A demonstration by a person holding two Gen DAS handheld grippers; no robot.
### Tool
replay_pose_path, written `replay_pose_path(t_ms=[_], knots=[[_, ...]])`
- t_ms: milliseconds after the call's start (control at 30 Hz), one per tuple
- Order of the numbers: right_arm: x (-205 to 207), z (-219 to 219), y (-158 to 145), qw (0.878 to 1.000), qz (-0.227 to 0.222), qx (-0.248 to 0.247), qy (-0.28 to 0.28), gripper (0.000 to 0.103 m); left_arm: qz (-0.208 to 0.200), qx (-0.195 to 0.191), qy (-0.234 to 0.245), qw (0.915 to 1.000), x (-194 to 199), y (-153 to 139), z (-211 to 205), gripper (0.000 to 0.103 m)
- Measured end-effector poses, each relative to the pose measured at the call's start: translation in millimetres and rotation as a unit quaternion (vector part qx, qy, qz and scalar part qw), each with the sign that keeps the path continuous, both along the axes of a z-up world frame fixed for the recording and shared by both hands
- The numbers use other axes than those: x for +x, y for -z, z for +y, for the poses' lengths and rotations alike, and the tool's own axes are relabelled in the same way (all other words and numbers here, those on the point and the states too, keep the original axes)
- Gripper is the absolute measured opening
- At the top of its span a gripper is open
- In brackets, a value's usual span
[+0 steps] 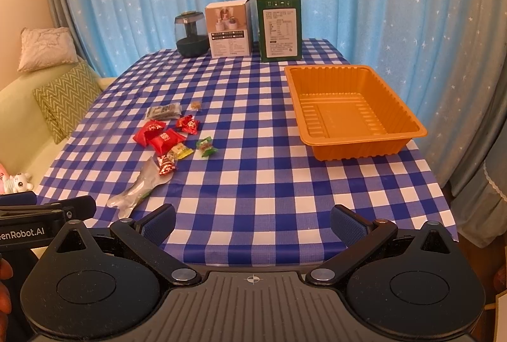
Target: Organize snacks
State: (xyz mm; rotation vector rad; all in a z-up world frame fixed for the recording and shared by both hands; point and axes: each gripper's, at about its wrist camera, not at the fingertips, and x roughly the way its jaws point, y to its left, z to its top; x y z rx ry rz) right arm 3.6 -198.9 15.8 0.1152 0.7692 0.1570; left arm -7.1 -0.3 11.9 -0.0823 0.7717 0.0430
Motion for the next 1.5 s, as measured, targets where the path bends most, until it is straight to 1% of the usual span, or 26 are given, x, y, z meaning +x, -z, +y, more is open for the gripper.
replay_pose_path(t_ms=[1000, 1133, 1300, 1333, 1433, 1500], knots=[[0.9, 2.9, 2.3, 1.0, -0.001, 0.003, -0.001, 0.103, 0.001, -0.002, 0.003, 1.0, -0.3, 1.3, -0.4, 0.103], [6.0, 7.4, 6.2, 1.0, -0.01, 0.013, -0.01, 0.103, 0.009, -0.02, 0.004, 0.9998, 5.0, 9.9, 8.9, 0.103], [21.6, 17.9, 18.3, 0.999, -0.014, 0.006, -0.029, 0.103, 0.022, -0.006, 0.009, 0.9997, 21.1, 27.3, 23.2, 0.103], [25.4, 18.9, 21.7, 0.999, -0.014, 0.006, -0.032, 0.103, 0.024, -0.004, 0.013, 0.9996, 25.3, 31.3, 26.2, 0.102], [40.2, 21.9, 32.4, 0.999, -0.013, 0.007, -0.037, 0.102, 0.028, 0.01, 0.032, 0.999, 40.8, 43.3, 33.4, 0.094], [50.1, 23.8, 39.2, 0.999, -0.013, 0.011, -0.038, 0.102, 0.031, 0.018, 0.048, 0.9982, 52.1, 51.4, 36.9, 0.092]])
